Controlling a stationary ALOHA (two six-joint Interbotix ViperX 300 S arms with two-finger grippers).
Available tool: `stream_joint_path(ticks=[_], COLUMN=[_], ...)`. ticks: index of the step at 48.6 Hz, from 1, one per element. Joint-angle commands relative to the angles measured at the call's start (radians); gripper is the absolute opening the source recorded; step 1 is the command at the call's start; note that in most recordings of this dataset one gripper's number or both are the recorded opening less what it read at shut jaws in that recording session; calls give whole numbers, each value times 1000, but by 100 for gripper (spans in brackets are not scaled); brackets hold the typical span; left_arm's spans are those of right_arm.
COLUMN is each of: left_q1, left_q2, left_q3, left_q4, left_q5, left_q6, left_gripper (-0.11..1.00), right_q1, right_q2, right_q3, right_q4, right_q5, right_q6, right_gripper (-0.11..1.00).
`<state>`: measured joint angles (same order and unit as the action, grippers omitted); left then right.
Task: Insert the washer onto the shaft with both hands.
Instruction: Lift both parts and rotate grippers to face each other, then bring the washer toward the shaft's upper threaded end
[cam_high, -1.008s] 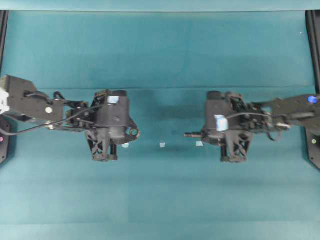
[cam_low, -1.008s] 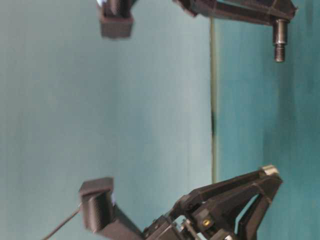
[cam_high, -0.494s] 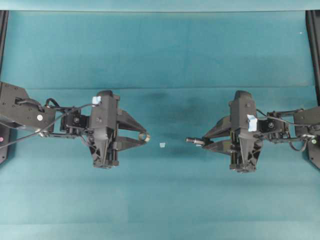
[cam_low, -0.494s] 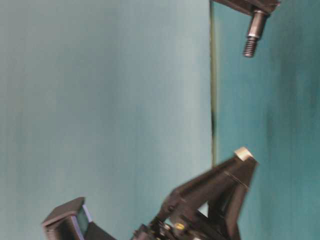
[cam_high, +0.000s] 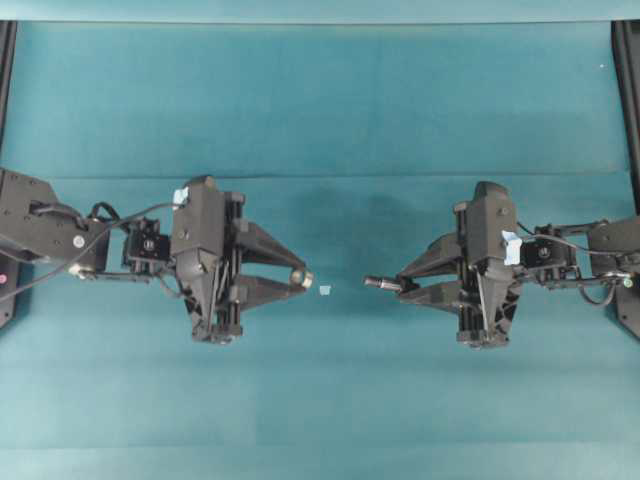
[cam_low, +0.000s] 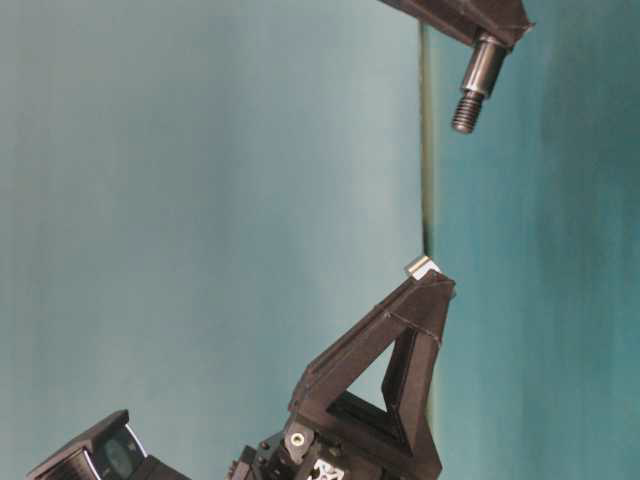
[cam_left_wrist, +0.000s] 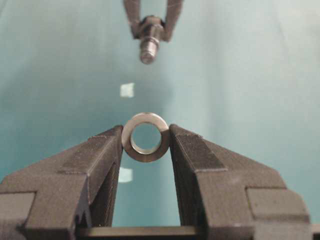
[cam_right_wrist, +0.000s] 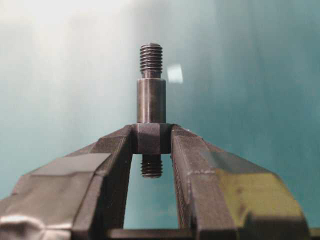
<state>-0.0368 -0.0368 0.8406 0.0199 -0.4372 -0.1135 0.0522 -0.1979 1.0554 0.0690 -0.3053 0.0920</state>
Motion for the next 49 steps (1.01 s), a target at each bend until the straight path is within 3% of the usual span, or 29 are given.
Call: stream_joint_path(ticks=[1, 21, 32, 49], left_q1=[-8, -8, -15, -26], left_q2=[-15, 6, 38, 94], left_q3=[-11, -14, -15, -58], left_q4=[3, 2, 2, 2], left_q5=[-12, -86, -138, -143], left_q6=[-9, -51, -97, -100], left_gripper=[37, 37, 37, 37], right_q1=[6, 38, 52, 66], right_q2=[-3, 91, 137, 141], right_q3=[-5, -11, -9, -11], right_q4=[2, 3, 3, 3], right_q5=[-21, -135, -233, -252], right_q6=[12, 17, 78, 84], right_gripper=[0, 0, 0, 0])
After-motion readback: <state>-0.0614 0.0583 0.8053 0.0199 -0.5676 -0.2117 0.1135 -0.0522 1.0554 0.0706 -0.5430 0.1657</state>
